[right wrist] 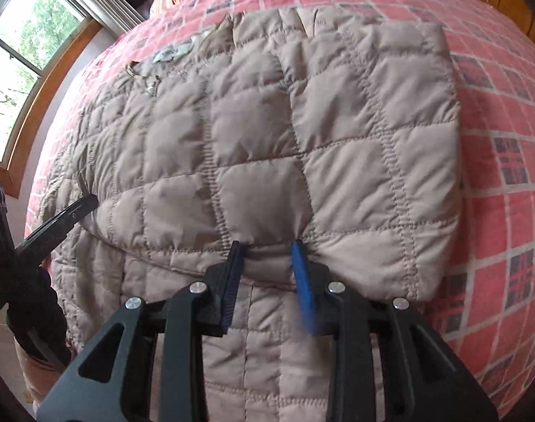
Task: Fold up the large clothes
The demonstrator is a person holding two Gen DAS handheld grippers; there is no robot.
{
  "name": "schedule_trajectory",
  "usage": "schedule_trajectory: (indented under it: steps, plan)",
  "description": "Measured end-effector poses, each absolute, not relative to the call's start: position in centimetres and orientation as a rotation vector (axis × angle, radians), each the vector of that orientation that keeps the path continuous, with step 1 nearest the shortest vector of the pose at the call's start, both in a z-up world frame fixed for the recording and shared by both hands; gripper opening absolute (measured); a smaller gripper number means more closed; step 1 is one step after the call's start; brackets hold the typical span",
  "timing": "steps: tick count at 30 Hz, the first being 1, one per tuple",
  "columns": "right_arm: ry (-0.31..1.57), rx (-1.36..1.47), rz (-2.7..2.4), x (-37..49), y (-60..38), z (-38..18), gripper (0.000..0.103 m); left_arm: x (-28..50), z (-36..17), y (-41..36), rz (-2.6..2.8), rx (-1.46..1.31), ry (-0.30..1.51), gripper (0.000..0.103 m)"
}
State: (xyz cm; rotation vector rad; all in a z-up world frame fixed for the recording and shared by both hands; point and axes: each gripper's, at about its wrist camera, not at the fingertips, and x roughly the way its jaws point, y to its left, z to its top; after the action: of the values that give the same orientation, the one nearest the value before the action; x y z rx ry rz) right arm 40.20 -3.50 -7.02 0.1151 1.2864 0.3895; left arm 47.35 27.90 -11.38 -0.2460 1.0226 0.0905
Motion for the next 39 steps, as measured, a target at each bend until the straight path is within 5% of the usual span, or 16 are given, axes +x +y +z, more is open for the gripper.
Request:
schedule_trajectory:
  steps: [13,14,17,22,39]
  plan:
    - [1.267,0.12,0.362,39.7,-2.2,-6.7,0.033,46.4,-10.7,28.8,0.078,-0.277,1.01,0.02]
    - [1.244,0.115,0.384,39.0,-1.8,-5.7,0.033,45.6,-9.9,29.1,0.083,-0.281,0.998,0.023]
    - [1.201,0.105,0.449,37.3,-0.7,-3.4,0.033,42.2,-7.3,31.2,0.105,-0.32,0.927,0.052]
    - [1.207,0.055,0.53,35.5,3.0,-2.1,0.038,34.5,-5.0,38.1,0.192,-0.409,0.85,0.068]
    - [1.28,-0.042,0.569,36.1,11.6,-4.4,0.038,15.5,-10.5,59.4,0.687,-0.78,0.765,0.066]
